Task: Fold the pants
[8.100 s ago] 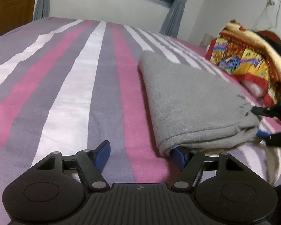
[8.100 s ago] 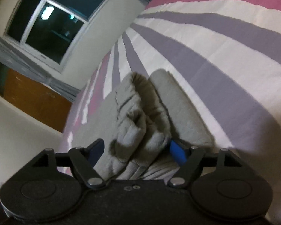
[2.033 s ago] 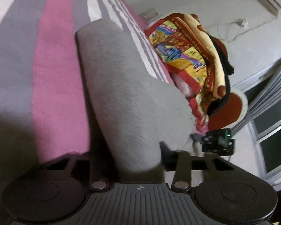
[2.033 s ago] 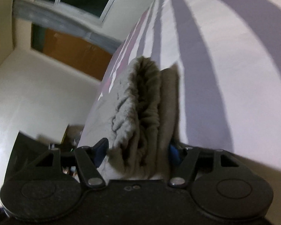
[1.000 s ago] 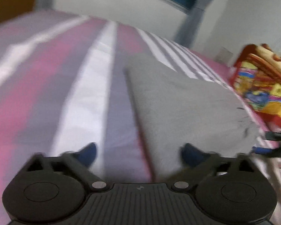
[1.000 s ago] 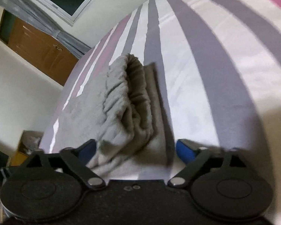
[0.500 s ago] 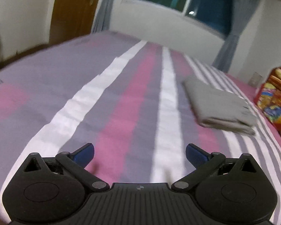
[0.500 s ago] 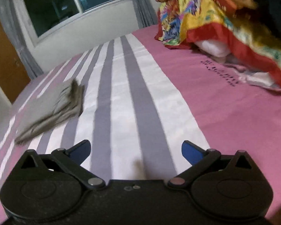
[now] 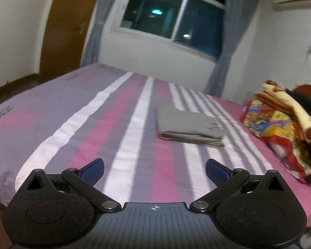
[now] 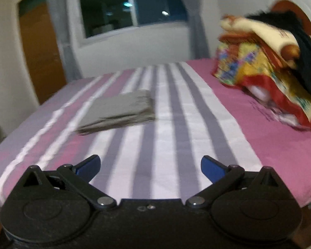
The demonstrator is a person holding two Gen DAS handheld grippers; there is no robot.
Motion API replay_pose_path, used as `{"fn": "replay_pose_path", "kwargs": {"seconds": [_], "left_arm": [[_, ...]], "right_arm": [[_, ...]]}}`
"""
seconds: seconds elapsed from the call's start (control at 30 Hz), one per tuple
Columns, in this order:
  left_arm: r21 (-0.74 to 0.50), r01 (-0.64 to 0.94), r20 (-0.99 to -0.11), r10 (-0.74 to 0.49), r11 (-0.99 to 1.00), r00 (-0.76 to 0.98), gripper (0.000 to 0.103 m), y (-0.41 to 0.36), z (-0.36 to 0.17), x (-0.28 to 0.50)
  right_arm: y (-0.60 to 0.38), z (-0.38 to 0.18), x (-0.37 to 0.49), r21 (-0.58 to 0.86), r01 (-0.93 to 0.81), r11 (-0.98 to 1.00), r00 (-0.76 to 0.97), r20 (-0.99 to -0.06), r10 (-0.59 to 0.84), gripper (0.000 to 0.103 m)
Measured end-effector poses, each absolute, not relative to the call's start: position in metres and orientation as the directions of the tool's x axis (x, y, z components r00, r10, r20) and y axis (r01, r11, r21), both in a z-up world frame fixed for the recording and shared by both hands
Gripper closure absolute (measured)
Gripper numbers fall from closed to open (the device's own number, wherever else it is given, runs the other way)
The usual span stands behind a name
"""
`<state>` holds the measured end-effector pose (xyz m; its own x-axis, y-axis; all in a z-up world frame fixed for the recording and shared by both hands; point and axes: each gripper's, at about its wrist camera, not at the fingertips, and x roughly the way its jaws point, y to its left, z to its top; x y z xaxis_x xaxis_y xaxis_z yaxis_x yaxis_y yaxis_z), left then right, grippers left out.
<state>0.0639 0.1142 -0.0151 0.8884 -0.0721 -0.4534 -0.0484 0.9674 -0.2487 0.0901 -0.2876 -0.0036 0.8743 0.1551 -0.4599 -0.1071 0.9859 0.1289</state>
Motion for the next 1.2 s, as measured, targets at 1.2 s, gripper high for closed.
{"fn": "replay_pose_path", "kwargs": {"seconds": [1.2], "left_arm": [[-0.196, 0.113, -0.346, -0.176, 0.974, 0.921, 0.0, 0.035, 0.037, -0.044]], "right_arm": [[-0.221, 0.037, -0.006, 0.063, -0.188, 0.98, 0.937, -0.287, 0.198, 0.0]]}}
